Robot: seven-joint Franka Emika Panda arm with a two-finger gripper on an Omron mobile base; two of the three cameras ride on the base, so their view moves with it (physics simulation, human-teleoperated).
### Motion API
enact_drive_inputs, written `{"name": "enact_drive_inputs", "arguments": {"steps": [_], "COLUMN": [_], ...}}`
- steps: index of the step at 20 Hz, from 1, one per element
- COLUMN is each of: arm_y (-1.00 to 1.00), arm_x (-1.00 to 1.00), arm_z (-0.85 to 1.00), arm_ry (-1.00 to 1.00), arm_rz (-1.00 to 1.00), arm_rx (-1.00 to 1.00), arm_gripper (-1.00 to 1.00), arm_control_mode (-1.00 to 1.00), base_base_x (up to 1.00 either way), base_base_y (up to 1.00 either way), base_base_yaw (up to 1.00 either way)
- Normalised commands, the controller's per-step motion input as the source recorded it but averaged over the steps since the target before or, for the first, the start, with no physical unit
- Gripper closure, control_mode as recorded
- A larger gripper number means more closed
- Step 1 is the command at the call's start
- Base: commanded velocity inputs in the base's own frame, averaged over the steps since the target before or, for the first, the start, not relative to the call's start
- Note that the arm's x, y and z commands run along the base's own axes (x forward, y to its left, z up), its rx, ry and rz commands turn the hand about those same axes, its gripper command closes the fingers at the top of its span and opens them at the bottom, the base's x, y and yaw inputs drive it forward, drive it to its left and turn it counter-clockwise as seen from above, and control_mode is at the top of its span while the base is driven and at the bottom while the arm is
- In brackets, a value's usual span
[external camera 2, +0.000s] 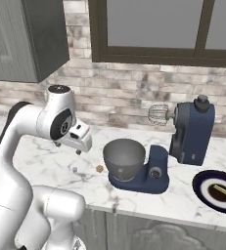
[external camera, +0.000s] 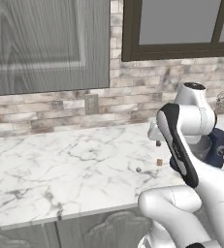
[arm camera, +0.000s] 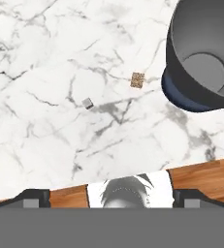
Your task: Add butter and sugar cubes to the stand mixer bowl and then turn on the stand mixer to begin making frosting.
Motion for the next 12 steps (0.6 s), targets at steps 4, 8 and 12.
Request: {"name": "enact_drive_inputs", "arguments": {"steps": [4,8,12], "arm_y": [-0.73,-0.91,-0.98], "arm_x": [-0.67,-0.47,-0.47], "arm_z": [-0.04,-0.01,-0.02], "arm_ry": [0.0,0.02,0.02], "arm_rz": [-0.28,-0.35,-0.33], "arm_rx": [0.12,0.12,0.12], "arm_gripper": [-1.0,-1.0,-1.0], "arm_control_mode": [-1.0,-1.0,-1.0], "base_base_x": [0.0,0.0,0.0], "base_base_y": [0.0,0.0,0.0], "base_base_yaw": [0.0,0.0,0.0]}}
